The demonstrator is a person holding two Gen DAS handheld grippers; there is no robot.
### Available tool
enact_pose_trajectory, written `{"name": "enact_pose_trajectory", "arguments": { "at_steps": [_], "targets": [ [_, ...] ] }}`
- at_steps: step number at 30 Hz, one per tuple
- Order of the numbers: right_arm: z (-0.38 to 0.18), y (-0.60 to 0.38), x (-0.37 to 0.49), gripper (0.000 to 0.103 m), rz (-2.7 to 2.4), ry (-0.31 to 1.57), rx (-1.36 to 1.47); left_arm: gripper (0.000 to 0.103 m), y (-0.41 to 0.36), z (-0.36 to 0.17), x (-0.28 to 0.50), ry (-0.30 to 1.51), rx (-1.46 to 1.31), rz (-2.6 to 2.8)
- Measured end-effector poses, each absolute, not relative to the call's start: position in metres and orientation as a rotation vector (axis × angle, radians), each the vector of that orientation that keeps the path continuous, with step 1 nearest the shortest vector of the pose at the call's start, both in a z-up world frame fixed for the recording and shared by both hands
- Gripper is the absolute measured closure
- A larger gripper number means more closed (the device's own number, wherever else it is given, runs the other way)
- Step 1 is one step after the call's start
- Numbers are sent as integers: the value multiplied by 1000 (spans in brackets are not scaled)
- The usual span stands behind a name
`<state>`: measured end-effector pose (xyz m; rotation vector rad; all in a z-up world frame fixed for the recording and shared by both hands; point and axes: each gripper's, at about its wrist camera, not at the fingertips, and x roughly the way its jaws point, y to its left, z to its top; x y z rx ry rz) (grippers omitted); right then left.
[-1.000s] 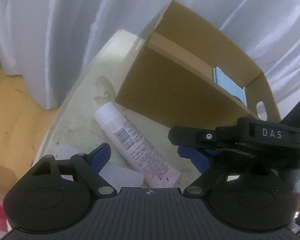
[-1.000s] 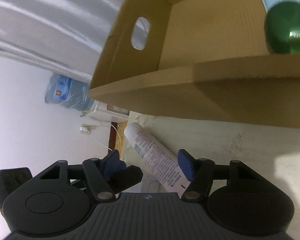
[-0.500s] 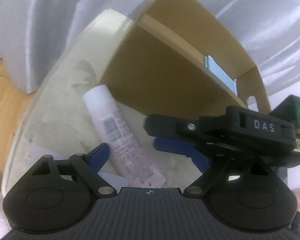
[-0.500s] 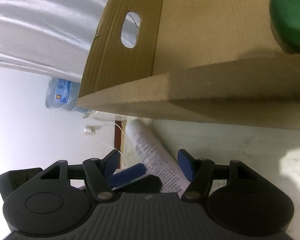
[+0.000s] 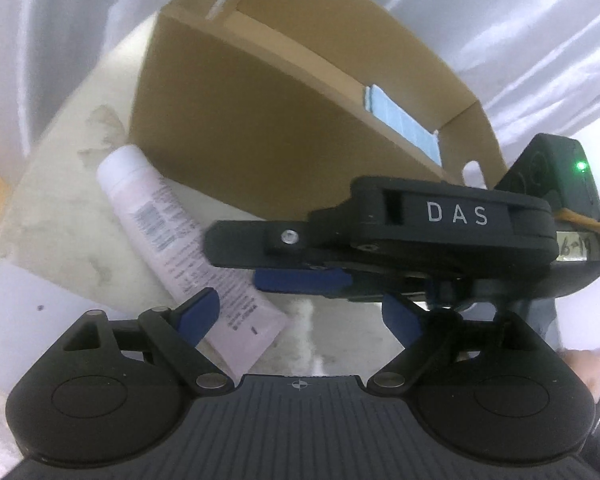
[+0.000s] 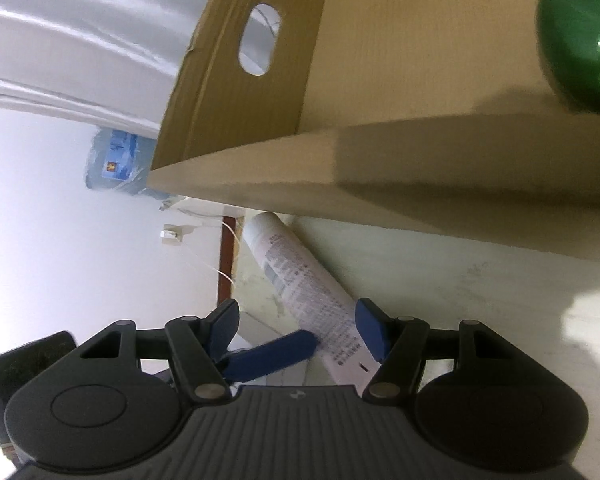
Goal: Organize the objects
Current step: 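Move the right tool away from the box toward the white box on the table, then lower the open right tool over the white printed box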
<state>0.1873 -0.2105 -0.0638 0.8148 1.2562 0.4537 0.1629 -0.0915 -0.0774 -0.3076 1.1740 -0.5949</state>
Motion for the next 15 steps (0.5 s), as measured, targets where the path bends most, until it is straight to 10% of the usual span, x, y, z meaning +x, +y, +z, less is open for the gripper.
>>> {"name": "enact_pose_trajectory", "arguments": {
  "at_steps": [15],
  "targets": [
    [-33, -235, 160, 35, 500, 1215, 792, 13, -38, -55, 104, 1068, -338, -448]
  ]
}}
